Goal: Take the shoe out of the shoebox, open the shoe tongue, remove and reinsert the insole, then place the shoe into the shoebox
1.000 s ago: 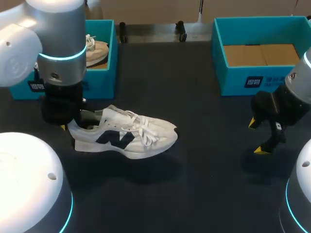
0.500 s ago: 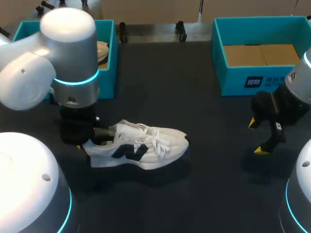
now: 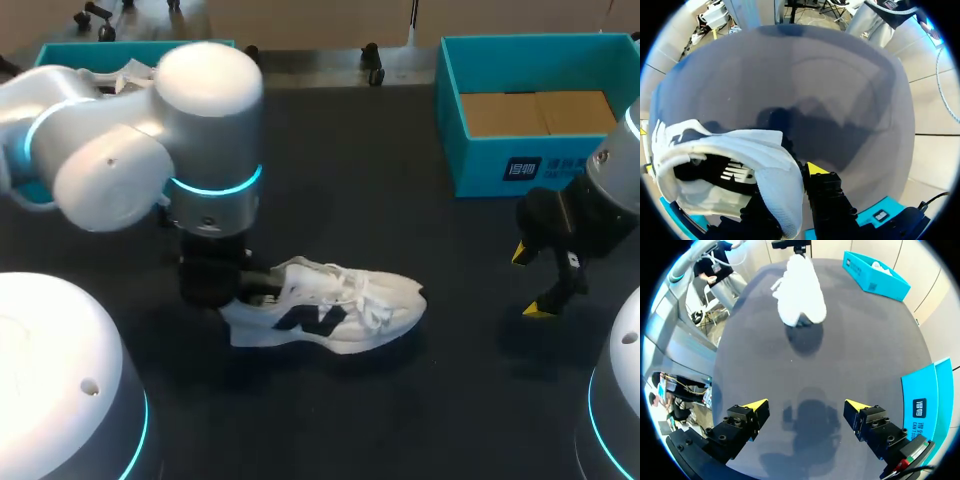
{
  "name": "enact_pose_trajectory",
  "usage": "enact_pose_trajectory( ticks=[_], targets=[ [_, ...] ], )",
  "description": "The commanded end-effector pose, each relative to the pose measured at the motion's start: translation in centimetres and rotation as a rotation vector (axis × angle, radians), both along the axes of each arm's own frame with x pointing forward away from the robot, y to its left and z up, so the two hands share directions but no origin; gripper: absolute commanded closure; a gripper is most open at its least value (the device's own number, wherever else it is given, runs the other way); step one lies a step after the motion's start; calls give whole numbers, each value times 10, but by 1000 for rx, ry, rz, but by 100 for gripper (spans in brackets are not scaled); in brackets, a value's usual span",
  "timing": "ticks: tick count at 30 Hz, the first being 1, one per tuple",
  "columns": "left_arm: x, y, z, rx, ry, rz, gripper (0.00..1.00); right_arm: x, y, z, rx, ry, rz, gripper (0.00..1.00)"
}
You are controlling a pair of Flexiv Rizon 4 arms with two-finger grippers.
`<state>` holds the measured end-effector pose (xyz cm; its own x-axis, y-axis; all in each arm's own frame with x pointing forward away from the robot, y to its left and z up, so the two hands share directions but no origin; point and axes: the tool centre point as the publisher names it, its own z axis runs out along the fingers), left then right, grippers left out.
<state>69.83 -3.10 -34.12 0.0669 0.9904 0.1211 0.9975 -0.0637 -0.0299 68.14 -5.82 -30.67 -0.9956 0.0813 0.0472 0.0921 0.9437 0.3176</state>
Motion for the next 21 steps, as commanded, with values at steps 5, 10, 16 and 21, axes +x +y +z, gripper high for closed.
enact_pose_trajectory(
  ticks=[5,10,16,21],
  targets=[
    [8,-32,-27,47,18,2,100,-1,0,-1,-2,-2,-1,0],
    [2,-42,-35,68,11,-26,100,-1,0,-1,-2,-2,-1,0],
    [-4,-52,-39,88,-8,-47,100,-1,0,-1,-2,-2,-1,0],
    [-8,-57,-42,112,-31,-57,100,-1,0,-1,-2,-2,-1,0]
  ],
)
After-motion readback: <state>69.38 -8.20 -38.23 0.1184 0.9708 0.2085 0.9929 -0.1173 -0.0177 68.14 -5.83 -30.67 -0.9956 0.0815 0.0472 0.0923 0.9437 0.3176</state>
